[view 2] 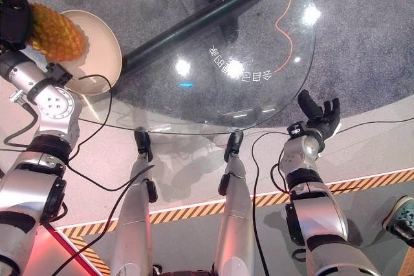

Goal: Pick up the fruit to the plate

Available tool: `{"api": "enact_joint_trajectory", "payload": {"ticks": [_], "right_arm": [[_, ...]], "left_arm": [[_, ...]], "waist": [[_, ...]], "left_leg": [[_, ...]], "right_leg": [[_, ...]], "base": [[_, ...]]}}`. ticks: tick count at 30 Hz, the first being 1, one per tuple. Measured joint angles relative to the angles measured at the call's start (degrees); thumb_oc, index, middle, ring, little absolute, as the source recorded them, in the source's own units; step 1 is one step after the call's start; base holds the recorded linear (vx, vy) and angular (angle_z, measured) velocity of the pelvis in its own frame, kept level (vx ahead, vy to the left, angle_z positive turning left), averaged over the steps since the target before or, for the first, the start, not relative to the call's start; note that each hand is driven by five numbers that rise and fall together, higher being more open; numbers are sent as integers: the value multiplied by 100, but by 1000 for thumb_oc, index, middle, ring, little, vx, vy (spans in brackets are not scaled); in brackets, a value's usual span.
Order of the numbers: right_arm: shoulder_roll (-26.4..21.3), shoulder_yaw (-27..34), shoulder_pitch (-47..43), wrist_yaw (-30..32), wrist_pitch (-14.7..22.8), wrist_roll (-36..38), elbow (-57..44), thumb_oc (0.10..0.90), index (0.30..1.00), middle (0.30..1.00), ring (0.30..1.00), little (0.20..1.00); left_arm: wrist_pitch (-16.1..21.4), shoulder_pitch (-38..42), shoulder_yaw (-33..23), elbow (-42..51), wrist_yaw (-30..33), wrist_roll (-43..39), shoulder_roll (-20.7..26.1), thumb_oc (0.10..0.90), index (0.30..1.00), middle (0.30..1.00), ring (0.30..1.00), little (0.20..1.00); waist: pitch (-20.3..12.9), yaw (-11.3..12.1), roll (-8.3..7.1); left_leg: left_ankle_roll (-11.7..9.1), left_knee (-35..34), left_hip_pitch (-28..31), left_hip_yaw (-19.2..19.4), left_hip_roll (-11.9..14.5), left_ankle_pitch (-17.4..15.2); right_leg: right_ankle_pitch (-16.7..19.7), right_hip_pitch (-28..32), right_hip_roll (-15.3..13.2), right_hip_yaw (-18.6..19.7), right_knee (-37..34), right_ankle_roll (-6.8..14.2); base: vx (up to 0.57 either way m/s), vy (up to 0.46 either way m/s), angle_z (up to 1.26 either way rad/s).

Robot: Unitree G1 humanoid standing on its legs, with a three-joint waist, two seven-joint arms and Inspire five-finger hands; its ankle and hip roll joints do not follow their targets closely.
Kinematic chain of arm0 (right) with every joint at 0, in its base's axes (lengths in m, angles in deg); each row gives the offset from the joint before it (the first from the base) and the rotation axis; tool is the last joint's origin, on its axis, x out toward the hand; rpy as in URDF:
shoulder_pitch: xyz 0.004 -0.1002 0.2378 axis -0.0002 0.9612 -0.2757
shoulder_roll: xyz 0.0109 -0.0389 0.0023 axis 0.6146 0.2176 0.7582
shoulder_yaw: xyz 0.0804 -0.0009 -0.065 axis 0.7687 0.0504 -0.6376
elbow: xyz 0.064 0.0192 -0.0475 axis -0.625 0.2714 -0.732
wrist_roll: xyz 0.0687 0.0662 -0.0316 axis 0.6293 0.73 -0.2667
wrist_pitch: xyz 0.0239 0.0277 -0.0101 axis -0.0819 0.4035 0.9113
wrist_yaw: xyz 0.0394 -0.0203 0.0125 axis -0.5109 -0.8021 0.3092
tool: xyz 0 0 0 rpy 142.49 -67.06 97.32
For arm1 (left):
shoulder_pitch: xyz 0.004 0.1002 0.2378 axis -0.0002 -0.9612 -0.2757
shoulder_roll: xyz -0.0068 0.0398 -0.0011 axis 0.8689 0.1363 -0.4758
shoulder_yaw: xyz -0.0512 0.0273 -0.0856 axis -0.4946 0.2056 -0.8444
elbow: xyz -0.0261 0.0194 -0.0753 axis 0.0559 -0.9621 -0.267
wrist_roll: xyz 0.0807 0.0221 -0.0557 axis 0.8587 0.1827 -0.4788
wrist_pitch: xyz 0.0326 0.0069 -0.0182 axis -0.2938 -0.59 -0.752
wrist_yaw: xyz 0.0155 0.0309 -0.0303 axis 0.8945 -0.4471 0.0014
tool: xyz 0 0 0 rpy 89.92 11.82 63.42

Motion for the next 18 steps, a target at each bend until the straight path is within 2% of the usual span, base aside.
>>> {"api": "enact_joint_trajectory", "payload": {"ticks": [15, 18], "right_arm": [[0, -10, 1, 0, 28, 0, -3, 800, 900, 900, 900, 900], [0, -10, 1, 1, 73, 0, -5, 800, 900, 900, 900, 900]], "left_arm": [[104, -4, 0, -48, -10, -5, -1, 624, 749, 749, 749, 724], [118, -6, 0, -47, -10, -3, -4, 665, 785, 785, 785, 765]], "waist": [[0, 13, 0], [0, 20, 0]], "left_leg": [[-3, 0, 0, -2, 1, 2], [-4, 0, 0, -2, 1, 4]], "right_leg": [[1, 1, 1, -2, 3, -1], [1, 1, 1, -3, 5, -1]], "base": [[-6, -2, 0], [-11, -5, 0]]}}
